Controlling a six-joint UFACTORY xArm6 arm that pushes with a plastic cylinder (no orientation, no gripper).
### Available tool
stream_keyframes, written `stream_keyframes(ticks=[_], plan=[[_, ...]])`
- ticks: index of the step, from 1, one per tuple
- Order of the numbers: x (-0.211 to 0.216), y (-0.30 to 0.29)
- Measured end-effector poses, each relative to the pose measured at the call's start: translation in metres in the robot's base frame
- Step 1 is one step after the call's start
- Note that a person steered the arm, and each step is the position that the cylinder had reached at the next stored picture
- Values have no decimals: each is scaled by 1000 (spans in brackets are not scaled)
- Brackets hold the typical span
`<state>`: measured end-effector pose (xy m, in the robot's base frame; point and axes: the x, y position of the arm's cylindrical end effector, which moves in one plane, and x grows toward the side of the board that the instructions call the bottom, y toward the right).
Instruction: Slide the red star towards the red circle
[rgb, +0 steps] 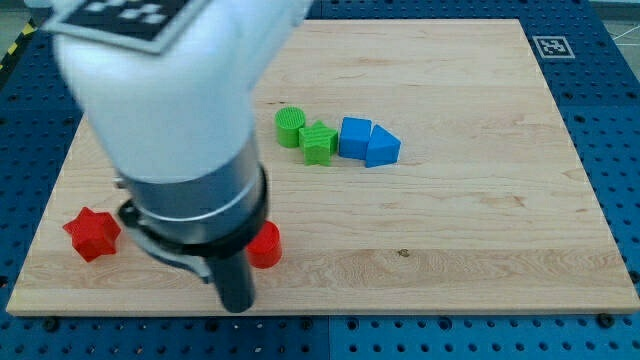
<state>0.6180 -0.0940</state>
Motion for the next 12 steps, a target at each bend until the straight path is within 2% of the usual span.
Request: stream_keyframes(ticks=[4,5,8,11,12], plan=[[0,-175],[-20,-201],[-41,-210],[-50,-134],[-52,-130]])
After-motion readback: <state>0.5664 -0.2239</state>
